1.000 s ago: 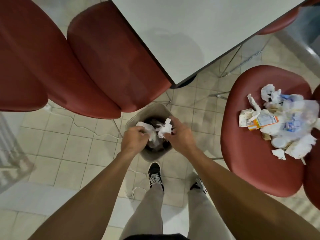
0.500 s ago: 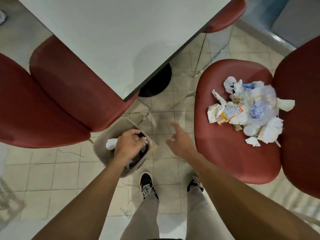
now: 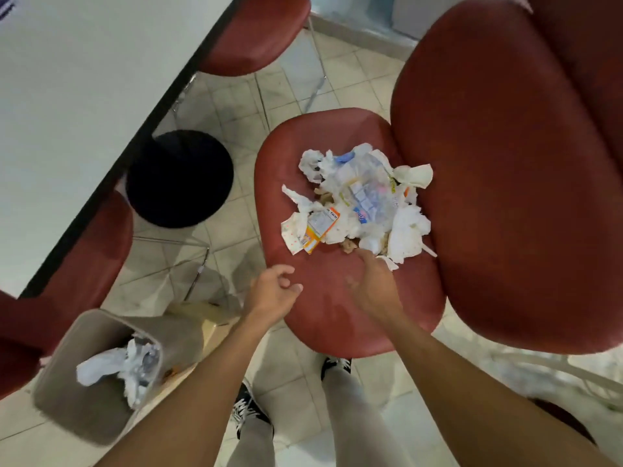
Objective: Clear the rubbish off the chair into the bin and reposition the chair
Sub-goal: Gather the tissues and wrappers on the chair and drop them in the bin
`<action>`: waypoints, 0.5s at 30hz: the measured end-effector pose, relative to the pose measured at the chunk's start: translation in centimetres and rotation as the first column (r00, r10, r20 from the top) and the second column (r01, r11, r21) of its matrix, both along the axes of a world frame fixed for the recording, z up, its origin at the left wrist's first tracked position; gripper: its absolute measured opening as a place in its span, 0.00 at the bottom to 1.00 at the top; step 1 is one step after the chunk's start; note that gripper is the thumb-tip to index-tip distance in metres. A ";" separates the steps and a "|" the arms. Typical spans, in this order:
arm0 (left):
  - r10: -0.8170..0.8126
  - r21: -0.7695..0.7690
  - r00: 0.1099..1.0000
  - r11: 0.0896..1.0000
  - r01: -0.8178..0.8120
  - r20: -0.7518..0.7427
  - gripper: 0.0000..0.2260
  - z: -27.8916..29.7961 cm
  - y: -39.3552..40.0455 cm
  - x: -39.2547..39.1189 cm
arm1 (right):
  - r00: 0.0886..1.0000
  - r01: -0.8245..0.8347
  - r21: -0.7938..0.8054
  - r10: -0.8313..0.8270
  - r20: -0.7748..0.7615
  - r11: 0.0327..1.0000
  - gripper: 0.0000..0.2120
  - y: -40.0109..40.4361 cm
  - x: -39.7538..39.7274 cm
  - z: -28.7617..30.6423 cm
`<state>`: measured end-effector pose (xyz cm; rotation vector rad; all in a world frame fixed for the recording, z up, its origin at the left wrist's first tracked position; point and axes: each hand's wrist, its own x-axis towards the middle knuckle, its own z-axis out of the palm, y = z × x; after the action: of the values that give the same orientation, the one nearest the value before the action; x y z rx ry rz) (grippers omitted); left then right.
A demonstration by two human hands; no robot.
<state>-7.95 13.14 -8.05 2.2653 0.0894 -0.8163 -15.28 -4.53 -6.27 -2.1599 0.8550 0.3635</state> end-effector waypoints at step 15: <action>-0.298 -0.015 0.951 0.954 0.300 0.076 0.27 -9.4 -18.0 0.0 | 0.941 0.336 -0.005 -0.336 -0.049 0.942 0.37 -13.2 -1.0 -8.0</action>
<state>-7.96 -4.88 -17.47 2.3124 -0.3053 -0.8813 -16.24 -17.75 -14.28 -1.9604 1.2269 0.2440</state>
